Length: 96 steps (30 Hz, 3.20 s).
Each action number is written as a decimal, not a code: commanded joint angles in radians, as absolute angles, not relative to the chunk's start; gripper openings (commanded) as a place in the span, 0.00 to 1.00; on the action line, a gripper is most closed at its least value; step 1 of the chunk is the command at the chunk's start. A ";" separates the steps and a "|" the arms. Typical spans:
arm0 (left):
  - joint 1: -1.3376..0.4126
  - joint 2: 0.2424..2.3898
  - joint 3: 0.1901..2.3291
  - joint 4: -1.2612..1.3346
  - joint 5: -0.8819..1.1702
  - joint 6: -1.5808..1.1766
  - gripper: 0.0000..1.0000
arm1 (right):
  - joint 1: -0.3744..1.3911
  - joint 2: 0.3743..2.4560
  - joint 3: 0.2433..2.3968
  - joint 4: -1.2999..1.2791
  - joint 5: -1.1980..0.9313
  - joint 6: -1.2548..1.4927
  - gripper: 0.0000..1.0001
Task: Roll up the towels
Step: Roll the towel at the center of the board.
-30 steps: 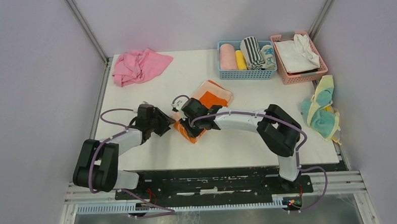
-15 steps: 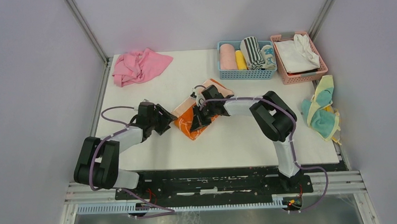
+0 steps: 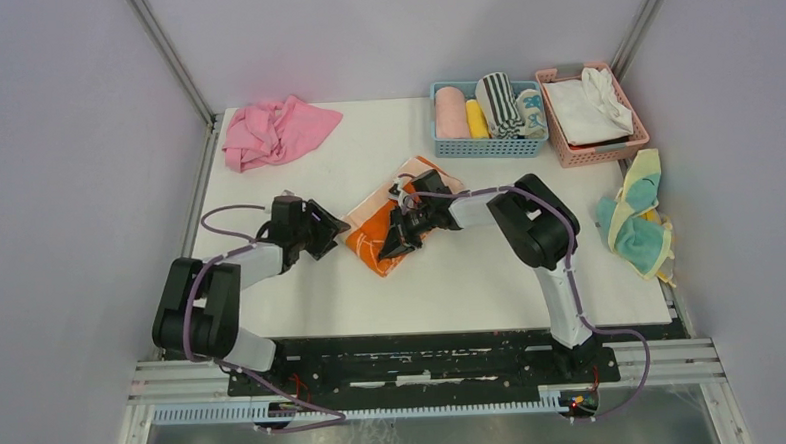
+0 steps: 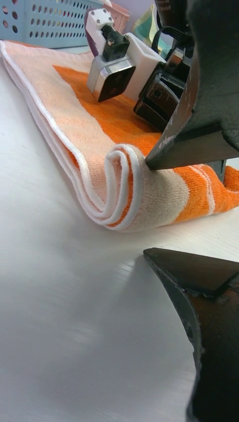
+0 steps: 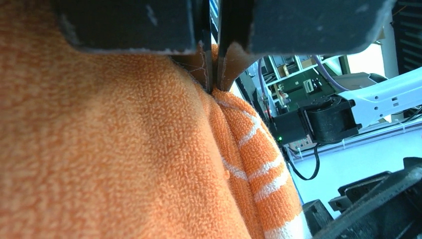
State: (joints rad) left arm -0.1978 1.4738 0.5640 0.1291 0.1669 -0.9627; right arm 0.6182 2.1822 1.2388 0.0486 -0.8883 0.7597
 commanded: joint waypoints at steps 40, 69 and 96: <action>-0.335 1.585 0.643 -0.003 0.014 -0.926 0.35 | 1.054 1.903 1.306 -0.308 0.252 0.134 0.52; -0.337 1.250 0.554 -0.194 -0.072 -0.897 0.49 | 1.026 1.948 1.326 -0.496 -0.319 0.209 0.03; -0.331 1.079 0.445 0.019 0.191 -0.951 0.81 | 0.631 2.206 1.038 0.387 -1.029 0.965 0.05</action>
